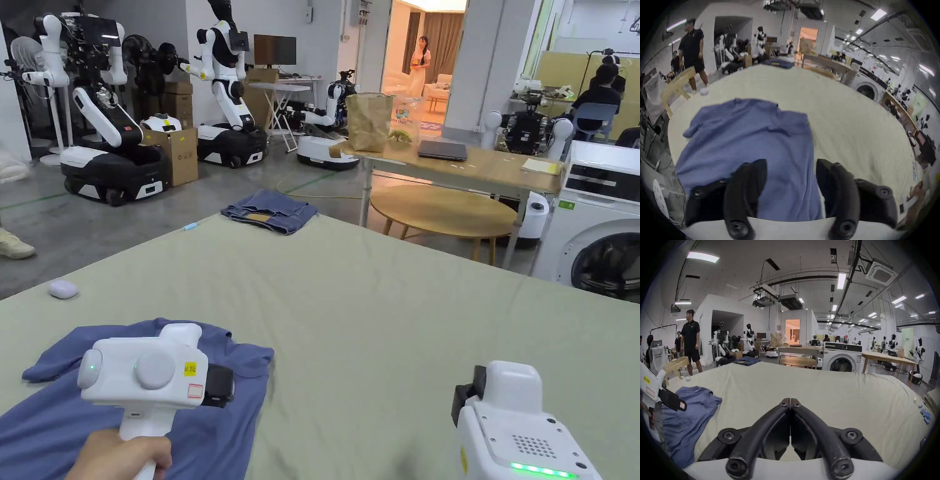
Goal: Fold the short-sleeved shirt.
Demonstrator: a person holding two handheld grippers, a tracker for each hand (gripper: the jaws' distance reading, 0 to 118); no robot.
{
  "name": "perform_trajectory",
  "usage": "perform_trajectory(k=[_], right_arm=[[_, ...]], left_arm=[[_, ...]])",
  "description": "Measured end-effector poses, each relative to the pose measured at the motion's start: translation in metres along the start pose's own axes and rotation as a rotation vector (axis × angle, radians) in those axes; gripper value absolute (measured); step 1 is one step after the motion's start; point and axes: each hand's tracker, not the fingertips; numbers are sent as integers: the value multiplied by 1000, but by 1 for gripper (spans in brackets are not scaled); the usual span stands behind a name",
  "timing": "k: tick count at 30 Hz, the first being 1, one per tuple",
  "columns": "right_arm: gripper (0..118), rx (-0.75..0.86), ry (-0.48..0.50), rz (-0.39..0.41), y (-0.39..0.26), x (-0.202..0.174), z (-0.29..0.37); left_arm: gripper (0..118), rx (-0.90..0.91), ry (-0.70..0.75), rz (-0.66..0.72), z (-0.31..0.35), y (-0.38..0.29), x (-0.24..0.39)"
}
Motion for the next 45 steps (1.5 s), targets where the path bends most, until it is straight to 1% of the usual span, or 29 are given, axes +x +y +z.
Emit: perform_trajectory(k=[3, 4, 8, 9, 10, 12, 13, 15, 16, 18, 19, 20, 22, 24, 26, 27, 31, 36, 37, 40, 45], right_arm=[[0, -14, -9, 8, -3, 5, -2], [0, -20, -14, 12, -3, 6, -3], [0, -38, -24, 14, -7, 11, -4], [0, -43, -29, 17, -8, 12, -4], [0, -47, -32, 19, -9, 12, -4], [0, -57, -32, 23, -12, 14, -4], [0, -62, -33, 25, -13, 14, -5], [0, -69, -33, 25, -14, 16, -4], [0, -69, -35, 24, -15, 17, -4], [0, -74, -39, 21, -17, 18, -5], [0, -79, -38, 18, -18, 19, -5], [0, -82, -37, 14, -18, 20, -5], [0, -85, -36, 11, -18, 21, -4], [0, -84, -39, 12, -18, 21, -3], [0, -82, -39, 12, -19, 24, -1], [0, -81, -41, 12, -18, 25, 0], [0, -73, -48, 13, -15, 33, 3], [0, -50, -66, 7, -4, 48, 11], [0, -43, -73, 6, -2, 51, 13], [0, -25, -87, 0, 5, 63, 19], [0, 9, -126, -21, 15, 87, 35]], left_arm=[[85, -71, -45, 20, -16, 4, 1], [88, -94, -56, 18, -22, 5, 3], [88, -196, -48, -19, -55, 0, 11], [88, -238, -17, -33, -66, -3, 14], [88, -271, 11, -57, -75, -7, 16], [83, -252, 55, -171, -81, -18, 22], [79, -223, 87, -212, -77, -22, 28], [61, -161, 103, -256, -70, -28, 36], [55, -155, 103, -258, -70, -31, 37], [37, -153, 89, -241, -67, -32, 36], [23, -152, 87, -231, -67, -30, 33], [2, -148, 91, -220, -65, -27, 31], [1, -132, 121, -198, -62, -25, 22], [1, -147, 39, -133, -61, -22, 11], [0, -126, 36, -105, -55, -21, 5], [0, -116, 12, -97, -51, -19, 3], [0, -31, 0, -98, -28, -13, 7], [0, 93, 26, -114, 11, 11, 13], [0, 108, 10, -119, 19, 18, 14], [0, 161, -40, -75, 42, 42, 21], [0, 219, -74, -110, 72, 76, 61]])
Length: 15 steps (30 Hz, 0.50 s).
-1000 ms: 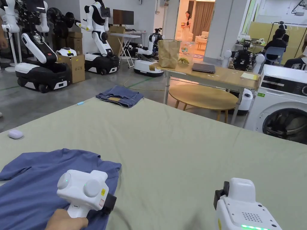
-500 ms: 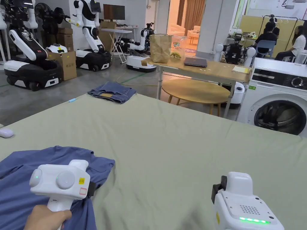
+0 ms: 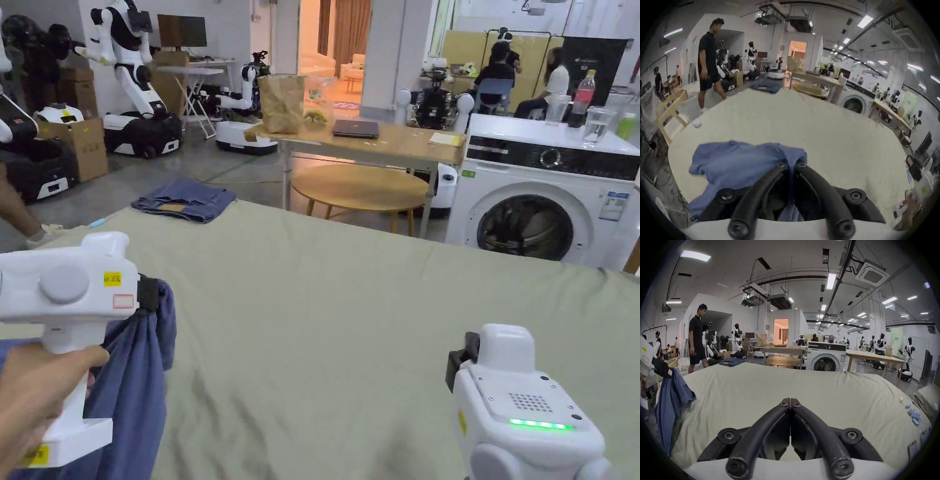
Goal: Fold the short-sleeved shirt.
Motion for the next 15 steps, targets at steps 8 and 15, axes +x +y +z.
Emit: perform_trajectory(k=[8, 15], right_arm=[[0, 43, -92, -46, 10, 62, 31], [0, 53, -210, -76, 10, 135, 68]], left_arm=[[0, 50, -193, -147, 2, 46, 129], [0, 26, -452, -290, -11, 41, 299]])
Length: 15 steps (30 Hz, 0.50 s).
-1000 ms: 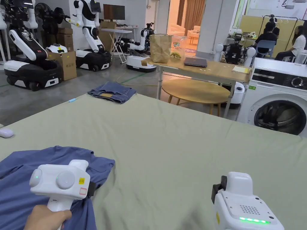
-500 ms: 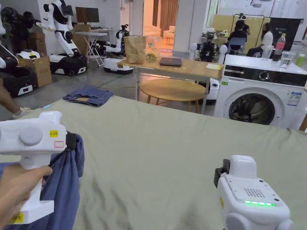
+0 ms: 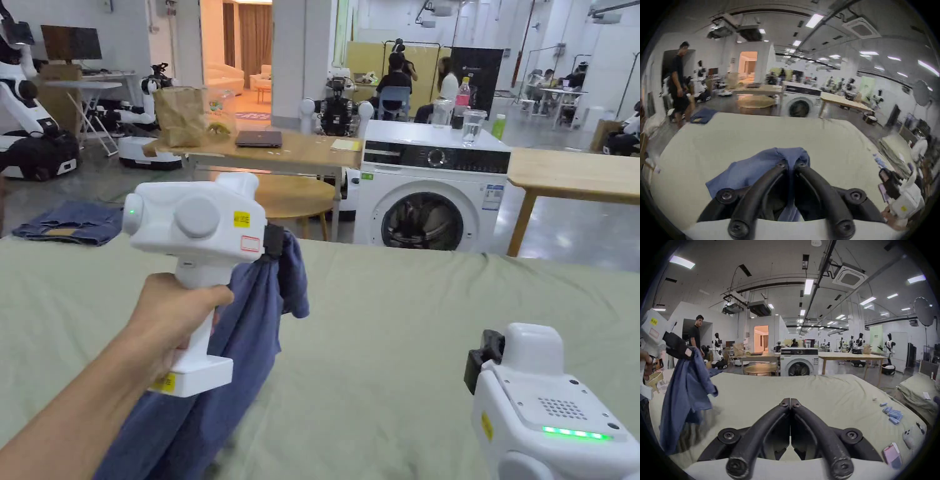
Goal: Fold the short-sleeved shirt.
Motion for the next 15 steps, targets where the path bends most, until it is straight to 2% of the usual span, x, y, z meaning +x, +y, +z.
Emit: perform_trajectory(k=[5, 9, 12, 15], right_arm=[[0, 2, -127, -7, 0, 61, 22], [0, -12, -216, -22, -5, 102, 39], [0, -22, -264, -32, -10, 123, 49], [0, -30, -290, -44, -15, 137, 58]], left_arm=[[0, -39, -219, -98, -54, -7, 114], [0, -108, -378, -116, -81, -33, 182], [0, -164, -436, -165, -92, -63, 212], [0, -221, -465, -156, -101, -94, 224]])
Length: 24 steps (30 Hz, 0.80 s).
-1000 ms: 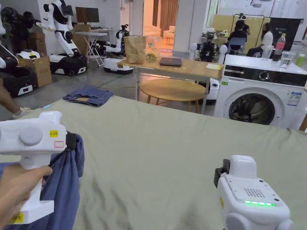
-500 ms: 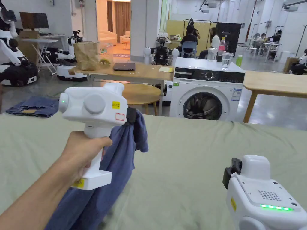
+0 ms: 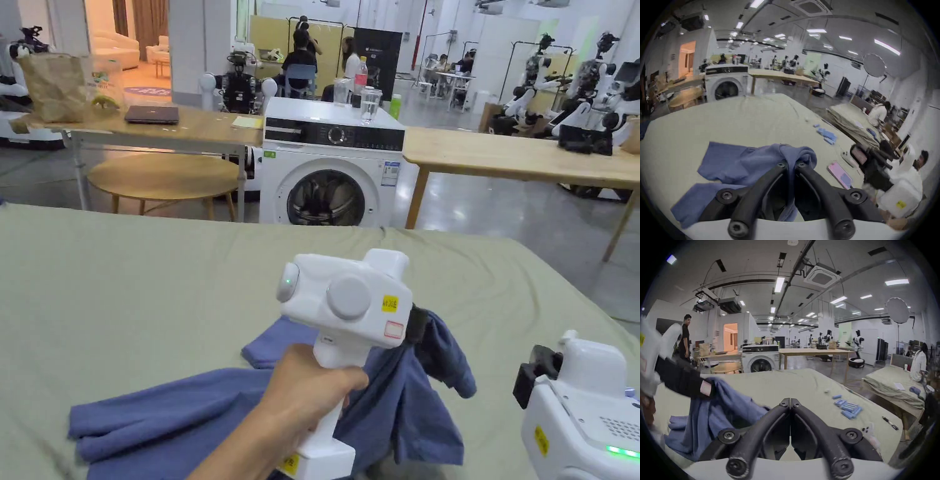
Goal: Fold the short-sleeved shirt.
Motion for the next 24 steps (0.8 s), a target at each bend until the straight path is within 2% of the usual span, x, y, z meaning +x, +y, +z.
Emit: perform_trajectory(k=[4, 5, 8, 9, 10, 11, 12, 16, 18, 19, 20, 21, 22, 24], right_arm=[[0, -11, -12, 1, -4, 5, 1], [0, -14, -12, 5, -3, 3, 0], [0, -10, 7, 1, -1, -5, 2], [0, -8, 13, 5, 1, -9, 3], [0, -2, 26, 10, 2, -14, 4], [0, 4, 37, 13, 3, -18, 5], [0, 10, 47, 16, 5, -24, 6], [0, 35, 111, 26, 11, -49, 8], [0, 38, 141, 32, 13, -64, 8], [0, 42, 160, 28, 13, -71, 8], [0, 44, 177, 26, 13, -79, 8], [0, 45, 190, 25, 12, -85, 9], [0, 48, 202, 29, 11, -94, 9], [0, 54, 225, 37, 8, -108, 11]], left_arm=[[3, -58, -22, 0, -16, -27, 0], [13, -66, -16, -3, -16, -29, -1], [28, -55, -27, 29, -6, -30, -9], [37, -36, -39, 42, 1, -29, -13], [40, -6, -45, 44, 11, -28, -18], [52, 18, -25, 41, 20, -26, -21], [57, 57, 6, 34, 32, -26, -23], [55, 183, 100, 19, 86, -36, -42], [49, 235, 202, 2, 110, -47, -50], [39, 265, 253, -6, 122, -54, -55], [20, 283, 304, -5, 132, -61, -59], [8, 295, 346, 1, 140, -69, -64], [0, 310, 383, 20, 150, -77, -70], [0, 335, 420, 59, 166, -93, -82]])
